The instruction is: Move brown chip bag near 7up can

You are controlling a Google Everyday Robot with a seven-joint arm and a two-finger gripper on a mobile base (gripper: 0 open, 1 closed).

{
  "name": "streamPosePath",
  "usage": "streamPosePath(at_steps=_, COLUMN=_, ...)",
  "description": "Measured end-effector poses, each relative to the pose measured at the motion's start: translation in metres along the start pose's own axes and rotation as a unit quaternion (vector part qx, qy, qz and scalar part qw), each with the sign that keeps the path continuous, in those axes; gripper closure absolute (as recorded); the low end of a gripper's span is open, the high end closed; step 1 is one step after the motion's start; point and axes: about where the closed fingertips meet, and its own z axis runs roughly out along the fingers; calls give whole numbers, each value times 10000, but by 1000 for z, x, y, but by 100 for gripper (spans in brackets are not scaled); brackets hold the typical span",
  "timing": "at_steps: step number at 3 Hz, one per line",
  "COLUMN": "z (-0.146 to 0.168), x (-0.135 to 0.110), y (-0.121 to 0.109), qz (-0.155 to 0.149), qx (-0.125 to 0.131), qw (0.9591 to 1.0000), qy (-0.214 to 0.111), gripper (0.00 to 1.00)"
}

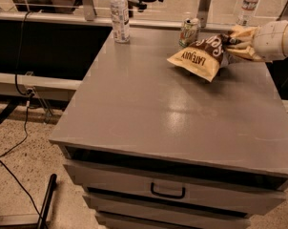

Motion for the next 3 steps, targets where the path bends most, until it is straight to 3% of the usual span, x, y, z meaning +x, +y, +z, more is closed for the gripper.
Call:
streamPosePath(at_steps=1, z=10, x=2, y=-3, qz=-9, qx=-21, qw=10000, qy=-57, gripper=81)
streamPosePath(at_steps=3, z=21, x=4, y=-3, qz=-13, qx=-66, qw=9999, qy=-109, gripper=33)
